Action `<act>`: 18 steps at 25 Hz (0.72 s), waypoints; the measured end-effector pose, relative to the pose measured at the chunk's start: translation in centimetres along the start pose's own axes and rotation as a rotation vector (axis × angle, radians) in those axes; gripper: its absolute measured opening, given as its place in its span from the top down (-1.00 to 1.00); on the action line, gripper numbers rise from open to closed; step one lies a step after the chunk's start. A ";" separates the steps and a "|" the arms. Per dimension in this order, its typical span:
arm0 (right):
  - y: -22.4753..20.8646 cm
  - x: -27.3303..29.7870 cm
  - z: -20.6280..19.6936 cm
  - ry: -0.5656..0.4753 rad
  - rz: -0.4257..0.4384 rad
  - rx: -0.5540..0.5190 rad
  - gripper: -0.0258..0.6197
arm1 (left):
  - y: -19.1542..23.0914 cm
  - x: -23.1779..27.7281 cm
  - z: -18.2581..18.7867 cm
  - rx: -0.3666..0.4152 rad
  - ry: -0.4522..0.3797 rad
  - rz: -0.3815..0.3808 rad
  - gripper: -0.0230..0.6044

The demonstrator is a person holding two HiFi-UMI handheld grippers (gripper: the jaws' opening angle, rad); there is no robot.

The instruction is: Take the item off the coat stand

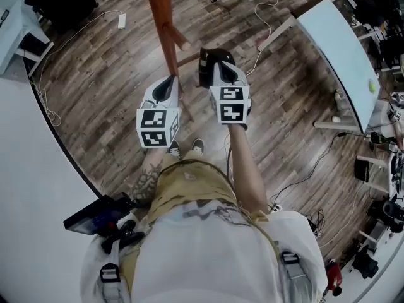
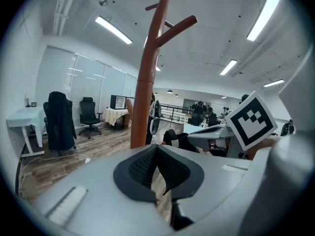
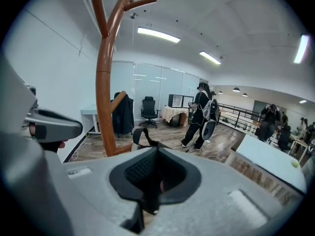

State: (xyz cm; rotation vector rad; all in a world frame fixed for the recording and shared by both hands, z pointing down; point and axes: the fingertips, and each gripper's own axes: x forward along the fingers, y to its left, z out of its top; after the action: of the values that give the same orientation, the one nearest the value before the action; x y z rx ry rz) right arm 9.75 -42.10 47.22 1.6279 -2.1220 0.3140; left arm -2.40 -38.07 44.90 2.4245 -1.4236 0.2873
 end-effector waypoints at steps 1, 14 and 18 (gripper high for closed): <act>-0.4 -0.8 0.3 -0.015 -0.016 0.004 0.88 | -0.4 -0.1 0.3 0.007 -0.009 -0.010 0.93; -3.7 -11.7 6.5 -0.279 -0.178 0.085 0.89 | -7.9 -0.7 6.6 0.127 -0.148 -0.138 0.93; -3.7 -13.8 8.0 -0.352 -0.209 0.108 0.89 | -8.9 -1.7 8.8 0.151 -0.204 -0.150 0.93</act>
State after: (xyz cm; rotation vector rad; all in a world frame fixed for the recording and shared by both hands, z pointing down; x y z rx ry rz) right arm 14.46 -34.81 33.29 2.0773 -2.1839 0.0798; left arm 4.68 -35.88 34.74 2.7347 -1.3330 0.1192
